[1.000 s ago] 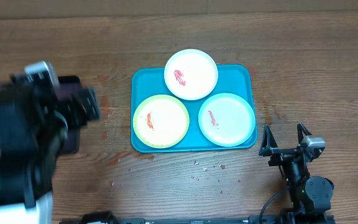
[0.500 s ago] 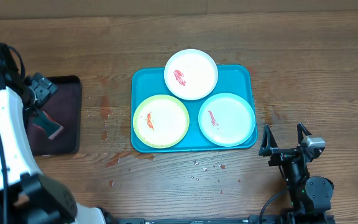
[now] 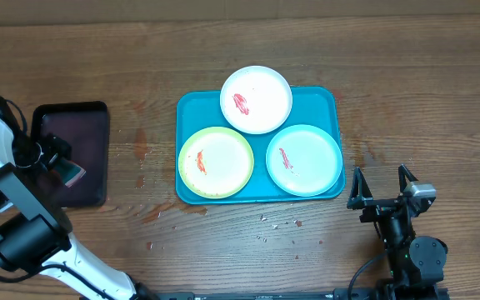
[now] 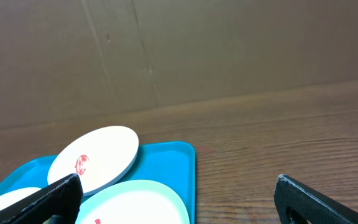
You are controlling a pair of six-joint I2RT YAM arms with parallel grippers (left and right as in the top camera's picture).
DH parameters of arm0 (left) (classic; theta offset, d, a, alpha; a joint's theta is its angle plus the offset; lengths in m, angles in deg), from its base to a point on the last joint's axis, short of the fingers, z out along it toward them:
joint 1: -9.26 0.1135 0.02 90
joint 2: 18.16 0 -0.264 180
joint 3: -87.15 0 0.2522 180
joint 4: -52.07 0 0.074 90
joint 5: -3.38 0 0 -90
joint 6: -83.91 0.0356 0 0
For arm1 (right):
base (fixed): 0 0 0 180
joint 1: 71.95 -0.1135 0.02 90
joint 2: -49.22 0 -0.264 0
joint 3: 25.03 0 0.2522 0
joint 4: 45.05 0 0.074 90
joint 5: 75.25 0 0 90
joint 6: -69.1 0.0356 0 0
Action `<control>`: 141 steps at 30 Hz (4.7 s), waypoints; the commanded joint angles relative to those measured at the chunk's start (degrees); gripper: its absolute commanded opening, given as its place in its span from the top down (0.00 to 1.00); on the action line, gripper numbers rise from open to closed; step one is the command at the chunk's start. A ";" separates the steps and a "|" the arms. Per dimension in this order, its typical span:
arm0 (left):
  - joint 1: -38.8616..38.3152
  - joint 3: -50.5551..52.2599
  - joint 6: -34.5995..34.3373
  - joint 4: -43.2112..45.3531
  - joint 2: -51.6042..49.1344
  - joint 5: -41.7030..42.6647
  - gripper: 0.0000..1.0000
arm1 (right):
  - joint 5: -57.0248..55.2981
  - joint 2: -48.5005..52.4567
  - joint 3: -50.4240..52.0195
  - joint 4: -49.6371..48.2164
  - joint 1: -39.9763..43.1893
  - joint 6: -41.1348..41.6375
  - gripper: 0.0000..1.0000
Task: Clean dirty plates on tray and stack at the side
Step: 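Move the left gripper over the black basin toward the sponge, then grasp the green-and-orange sponge in the basin with the left gripper, then dip and rub the held sponge in the soapy water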
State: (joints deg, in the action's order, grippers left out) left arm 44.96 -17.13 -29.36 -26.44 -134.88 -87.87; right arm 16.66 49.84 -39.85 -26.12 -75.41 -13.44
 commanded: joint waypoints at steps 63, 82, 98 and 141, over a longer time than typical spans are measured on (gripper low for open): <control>-0.90 13.03 4.44 26.40 -1.14 -0.66 0.00 | -0.55 -0.46 0.59 -0.39 -0.28 -0.24 0.00; -0.90 13.03 4.44 27.80 -1.14 -2.10 0.00 | -0.55 -0.46 0.59 -0.39 -0.28 -0.24 0.00; -0.90 13.03 4.42 14.40 -1.14 6.88 0.00 | -0.55 -0.46 0.59 -0.39 -0.28 -0.24 0.00; -0.90 13.03 4.42 24.28 -1.14 1.42 0.83 | -0.55 -0.46 0.59 -0.39 -0.28 -0.24 0.00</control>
State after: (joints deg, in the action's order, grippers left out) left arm 43.80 -4.54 -25.18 -0.36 -134.97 -90.08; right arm 16.66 49.84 -39.85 -26.15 -75.41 -13.48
